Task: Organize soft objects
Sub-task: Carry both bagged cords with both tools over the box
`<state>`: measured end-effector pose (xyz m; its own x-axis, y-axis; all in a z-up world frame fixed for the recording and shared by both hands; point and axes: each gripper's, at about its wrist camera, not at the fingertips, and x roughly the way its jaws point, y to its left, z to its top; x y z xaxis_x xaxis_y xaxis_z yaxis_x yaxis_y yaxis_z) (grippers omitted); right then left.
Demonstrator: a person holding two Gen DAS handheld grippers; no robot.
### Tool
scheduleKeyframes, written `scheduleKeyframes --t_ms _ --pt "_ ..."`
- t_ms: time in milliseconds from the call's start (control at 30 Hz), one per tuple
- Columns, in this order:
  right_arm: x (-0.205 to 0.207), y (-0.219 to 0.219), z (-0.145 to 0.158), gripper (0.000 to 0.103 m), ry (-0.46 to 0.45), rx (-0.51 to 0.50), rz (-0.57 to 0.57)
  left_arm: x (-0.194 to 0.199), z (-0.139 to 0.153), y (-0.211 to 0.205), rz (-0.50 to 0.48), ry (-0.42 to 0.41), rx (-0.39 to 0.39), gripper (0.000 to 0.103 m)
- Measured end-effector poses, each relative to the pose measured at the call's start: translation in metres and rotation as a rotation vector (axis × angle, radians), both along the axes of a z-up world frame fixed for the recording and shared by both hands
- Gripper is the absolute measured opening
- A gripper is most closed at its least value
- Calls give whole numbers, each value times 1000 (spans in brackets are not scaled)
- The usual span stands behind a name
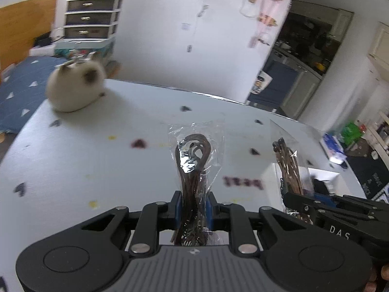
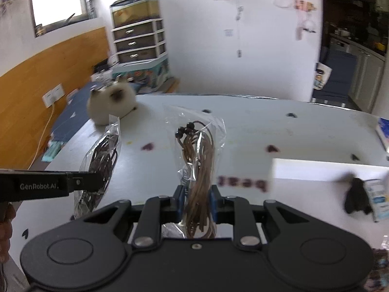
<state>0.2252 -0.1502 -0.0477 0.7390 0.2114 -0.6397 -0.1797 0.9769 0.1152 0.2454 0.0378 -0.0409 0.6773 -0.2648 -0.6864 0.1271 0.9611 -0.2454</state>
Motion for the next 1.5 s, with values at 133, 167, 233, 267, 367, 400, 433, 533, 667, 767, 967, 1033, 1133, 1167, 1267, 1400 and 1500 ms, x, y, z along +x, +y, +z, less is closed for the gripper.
scheduleKeyframes --t_ms 133,167,233,267,367,400,433,533,667,767,967,1033,1133,1167,1267,1400,1500 --pt "-1 -37 4 22 -6 4 -45 7 2 -38 -46 -4 -23 21" --pt "-1 -45 5 22 -7 4 -54 8 2 -46 -57 -4 -27 21" --pt "-1 -63 6 22 -6 6 -75 12 2 -65 -80 -2 -36 21" --pt "-1 -72 6 22 -5 6 -85 14 1 -73 -89 -1 -42 21" --pt "-1 -96 5 22 1 10 -108 19 0 -98 -116 12 -62 21" --pt "-1 -104 5 22 4 10 -116 20 -1 -106 -124 17 -67 21" --pt "-1 -112 4 22 6 10 -123 22 -2 -114 -133 23 -73 21" --pt "-1 -135 1 22 18 14 -145 27 -9 -135 -159 48 -103 21" --pt "1 -160 -4 22 44 28 -161 36 -22 -159 -180 104 -138 21" --pt "4 -175 -12 22 79 55 -153 45 -34 -173 -188 156 -158 21" --pt "17 -201 -30 22 162 113 -146 61 -59 -191 -170 263 -180 21" --pt "23 -207 -37 22 192 132 -147 65 -65 -192 -160 286 -182 21" --pt "34 -214 -47 22 237 150 -148 76 -72 -199 -148 307 -173 21" --pt "38 -216 -51 23 251 148 -150 79 -73 -200 -146 312 -172 21" --pt "49 -218 -59 23 278 139 -152 90 -78 -207 -147 323 -165 21" --pt "61 -219 -65 23 291 119 -146 101 -83 -213 -154 325 -158 22" --pt "69 -220 -71 23 302 115 -144 102 -85 -214 -155 326 -145 22"
